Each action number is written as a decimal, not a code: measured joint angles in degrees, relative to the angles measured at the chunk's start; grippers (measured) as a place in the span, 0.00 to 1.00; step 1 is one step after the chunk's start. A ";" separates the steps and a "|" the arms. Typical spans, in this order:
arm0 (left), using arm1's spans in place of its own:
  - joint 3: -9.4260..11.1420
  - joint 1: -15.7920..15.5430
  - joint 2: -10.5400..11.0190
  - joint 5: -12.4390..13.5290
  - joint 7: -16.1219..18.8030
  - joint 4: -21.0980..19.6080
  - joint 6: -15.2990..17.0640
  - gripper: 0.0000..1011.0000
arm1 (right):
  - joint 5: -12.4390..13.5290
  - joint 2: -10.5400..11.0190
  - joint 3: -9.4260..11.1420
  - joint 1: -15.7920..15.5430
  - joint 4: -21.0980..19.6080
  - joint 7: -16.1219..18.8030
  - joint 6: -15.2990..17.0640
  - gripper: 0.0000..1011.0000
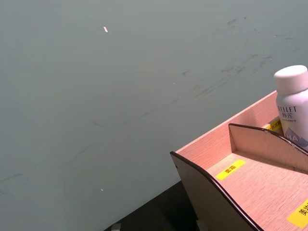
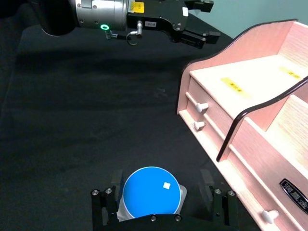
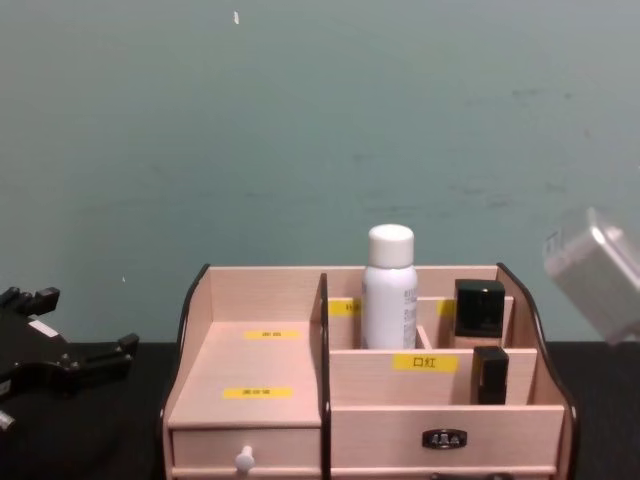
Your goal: Pick up the facial cleanser and watermelon frost from the table and place them into the tiered storage box.
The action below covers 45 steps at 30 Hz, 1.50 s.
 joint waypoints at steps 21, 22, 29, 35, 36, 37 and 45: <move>0.00 0.00 0.00 0.00 0.00 0.00 0.00 1.00 | -0.82 -2.77 -2.30 2.79 4.53 1.11 0.13 0.99; 0.00 0.00 0.00 0.00 0.00 0.00 0.00 1.00 | -0.84 -2.80 -2.33 2.83 4.57 1.09 0.16 0.99; 0.00 0.00 0.00 0.00 0.00 0.00 0.00 1.00 | -1.08 -2.87 -2.41 2.86 4.47 0.49 0.89 0.99; 0.00 0.00 0.00 0.00 0.00 0.00 0.00 1.00 | -1.08 -2.86 -2.41 2.85 4.47 0.49 0.87 0.99; 0.00 0.00 0.00 0.00 0.00 0.00 0.00 1.00 | -1.08 -2.86 -2.41 2.85 4.47 0.49 0.87 0.99; 0.00 0.00 0.00 0.00 0.00 0.00 0.00 1.00 | -1.08 -2.86 -2.41 2.85 4.47 0.49 0.87 0.98; 0.00 0.00 0.00 0.00 0.00 0.00 0.00 1.00 | -1.07 -2.86 -2.40 2.85 4.51 0.50 0.83 0.80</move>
